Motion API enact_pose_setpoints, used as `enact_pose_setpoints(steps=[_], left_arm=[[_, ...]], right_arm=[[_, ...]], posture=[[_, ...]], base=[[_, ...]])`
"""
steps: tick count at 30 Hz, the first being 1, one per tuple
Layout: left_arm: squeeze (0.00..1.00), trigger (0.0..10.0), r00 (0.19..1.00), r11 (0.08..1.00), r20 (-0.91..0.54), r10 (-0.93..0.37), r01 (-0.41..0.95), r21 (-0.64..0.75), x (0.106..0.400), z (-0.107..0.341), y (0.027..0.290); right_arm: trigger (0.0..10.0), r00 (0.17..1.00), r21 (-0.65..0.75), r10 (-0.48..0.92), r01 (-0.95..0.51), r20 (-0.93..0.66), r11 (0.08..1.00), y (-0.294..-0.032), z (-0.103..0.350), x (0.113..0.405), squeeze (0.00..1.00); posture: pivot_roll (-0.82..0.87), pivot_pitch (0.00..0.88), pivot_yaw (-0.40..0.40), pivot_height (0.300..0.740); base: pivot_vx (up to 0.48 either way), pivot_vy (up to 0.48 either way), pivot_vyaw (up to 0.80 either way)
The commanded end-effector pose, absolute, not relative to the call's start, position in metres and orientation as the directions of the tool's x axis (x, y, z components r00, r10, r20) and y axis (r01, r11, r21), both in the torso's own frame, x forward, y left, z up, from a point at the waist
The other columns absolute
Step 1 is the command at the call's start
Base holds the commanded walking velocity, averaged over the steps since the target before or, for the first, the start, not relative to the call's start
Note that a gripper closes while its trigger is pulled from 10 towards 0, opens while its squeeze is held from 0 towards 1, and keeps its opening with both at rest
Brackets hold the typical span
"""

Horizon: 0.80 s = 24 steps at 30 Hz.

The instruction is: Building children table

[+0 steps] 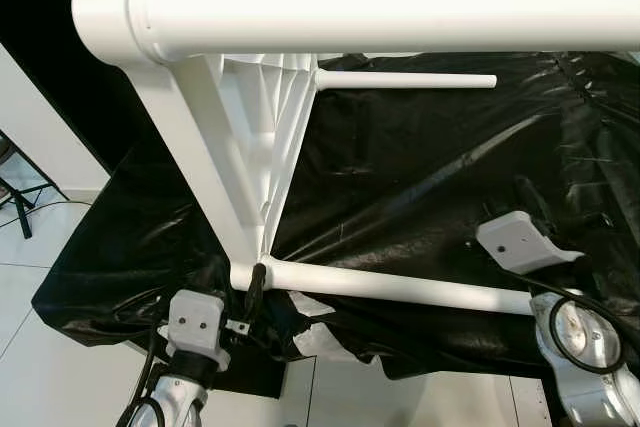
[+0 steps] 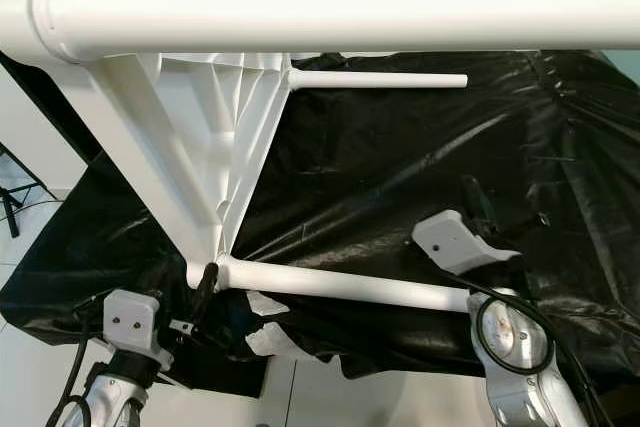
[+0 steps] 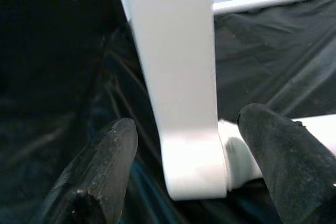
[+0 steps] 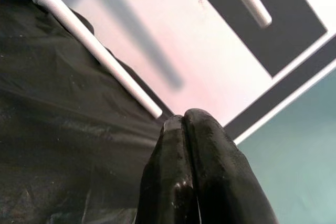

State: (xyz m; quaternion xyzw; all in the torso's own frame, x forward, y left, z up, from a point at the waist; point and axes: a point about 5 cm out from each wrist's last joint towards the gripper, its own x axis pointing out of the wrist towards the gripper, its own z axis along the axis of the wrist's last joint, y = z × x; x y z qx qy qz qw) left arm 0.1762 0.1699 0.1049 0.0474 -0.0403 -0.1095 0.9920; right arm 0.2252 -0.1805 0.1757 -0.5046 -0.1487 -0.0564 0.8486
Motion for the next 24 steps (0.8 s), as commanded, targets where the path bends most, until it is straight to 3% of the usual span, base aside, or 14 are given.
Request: enact_pose_setpoints(steps=[1,13,17,19,22,24], left_arm=[[0.0,10.0,0.96,0.96,0.003,-0.281,0.281,0.007,0.17,0.095,0.165],[0.0,10.0,0.964,0.964,-0.012,-0.267,0.267,0.0,0.186,0.08,0.162],[0.0,10.0,0.949,0.949,0.024,-0.316,0.316,-0.01,0.196,0.089,0.151],[0.0,10.0,0.925,0.921,-0.007,-0.38,0.378,-0.09,0.198,0.087,0.143],[0.0,10.0,0.907,0.9,-0.024,-0.42,0.413,-0.141,0.197,0.085,0.139],[0.0,10.0,0.899,0.893,-0.018,-0.437,0.432,-0.126,0.201,0.087,0.135]], right_arm=[[10.0,0.941,-0.866,0.098,0.253,0.324,0.431,-0.179,0.175,0.226,0.0],[10.0,0.876,-0.898,0.228,0.377,0.425,0.228,-0.173,0.186,0.229,0.0],[10.0,0.92,-0.892,0.112,0.328,0.377,0.311,-0.188,0.169,0.226,0.0],[10.0,0.947,-0.869,0.005,0.292,0.32,0.4,-0.199,0.155,0.222,0.0],[10.0,0.955,-0.856,-0.039,0.281,0.294,0.435,-0.203,0.148,0.22,0.0],[10.0,0.96,-0.796,-0.074,0.267,0.271,0.543,-0.203,0.148,0.222,0.0]], posture=[[0.17,0.0,0.067,0.74],[0.15,0.0,0.074,0.74],[0.14,0.0,0.071,0.74],[0.13,0.0,0.073,0.74],[0.13,0.0,0.073,0.74],[0.11,0.0,0.078,0.74]], base=[[0.0,0.0,0.0],[0.0,0.0,0.0],[0.0,0.0,0.0],[0.0,0.0,0.0],[0.0,0.0,0.0],[0.0,0.0,0.0]])
